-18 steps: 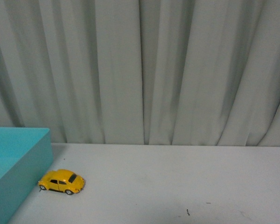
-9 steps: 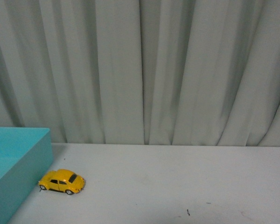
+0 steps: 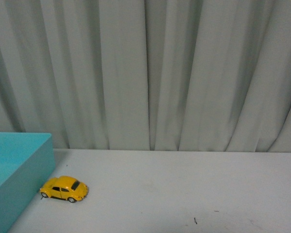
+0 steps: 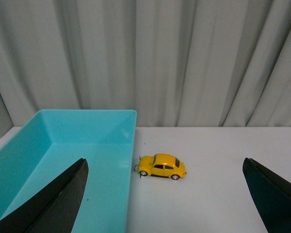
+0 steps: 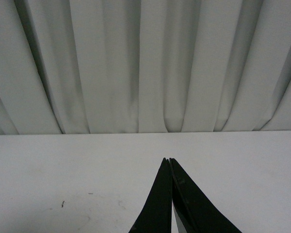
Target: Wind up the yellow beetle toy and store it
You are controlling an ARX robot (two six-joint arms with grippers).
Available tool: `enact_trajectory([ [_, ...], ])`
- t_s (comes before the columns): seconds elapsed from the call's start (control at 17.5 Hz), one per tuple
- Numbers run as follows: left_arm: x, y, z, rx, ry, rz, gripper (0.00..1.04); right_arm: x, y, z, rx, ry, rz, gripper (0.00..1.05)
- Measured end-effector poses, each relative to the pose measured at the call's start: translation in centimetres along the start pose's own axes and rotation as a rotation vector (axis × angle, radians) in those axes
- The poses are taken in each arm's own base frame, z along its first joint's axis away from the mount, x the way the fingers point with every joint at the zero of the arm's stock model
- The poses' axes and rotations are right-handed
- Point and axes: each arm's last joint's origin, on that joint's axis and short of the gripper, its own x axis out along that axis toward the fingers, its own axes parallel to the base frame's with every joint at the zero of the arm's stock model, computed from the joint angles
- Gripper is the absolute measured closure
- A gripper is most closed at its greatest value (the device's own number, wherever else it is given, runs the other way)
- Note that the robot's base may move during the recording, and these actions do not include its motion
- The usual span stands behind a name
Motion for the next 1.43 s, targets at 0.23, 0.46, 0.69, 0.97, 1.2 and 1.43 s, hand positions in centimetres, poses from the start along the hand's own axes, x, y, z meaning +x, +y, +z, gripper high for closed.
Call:
enact_trajectory([
  [0.23, 0.0, 0.0, 0.0, 0.0, 0.0, 0.0, 0.07, -0.7, 0.0, 0.0, 0.0, -0.002, 0.0, 1.03],
  [0.46, 0.0, 0.0, 0.0, 0.0, 0.0, 0.0, 0.07, -1.1, 0.0, 0.0, 0.0, -0.001, 0.0, 1.03],
  [0.69, 0.0, 0.0, 0.0, 0.0, 0.0, 0.0, 0.07, -2.4, 0.0, -0.2, 0.0, 0.0, 0.0, 1.03],
  [0.97, 0.0, 0.0, 0.0, 0.0, 0.0, 0.0, 0.07, -2.4, 0.0, -0.3, 0.0, 0.006, -0.001, 0.89],
  [1.2, 0.0, 0.0, 0.0, 0.0, 0.0, 0.0, 0.07, -2.4, 0.0, -0.3, 0.0, 0.006, -0.001, 0.55],
  [1.43, 0.0, 0.0, 0.0, 0.0, 0.0, 0.0, 0.07, -2.4, 0.0, -0.3, 0.0, 0.006, -0.001, 0.14],
])
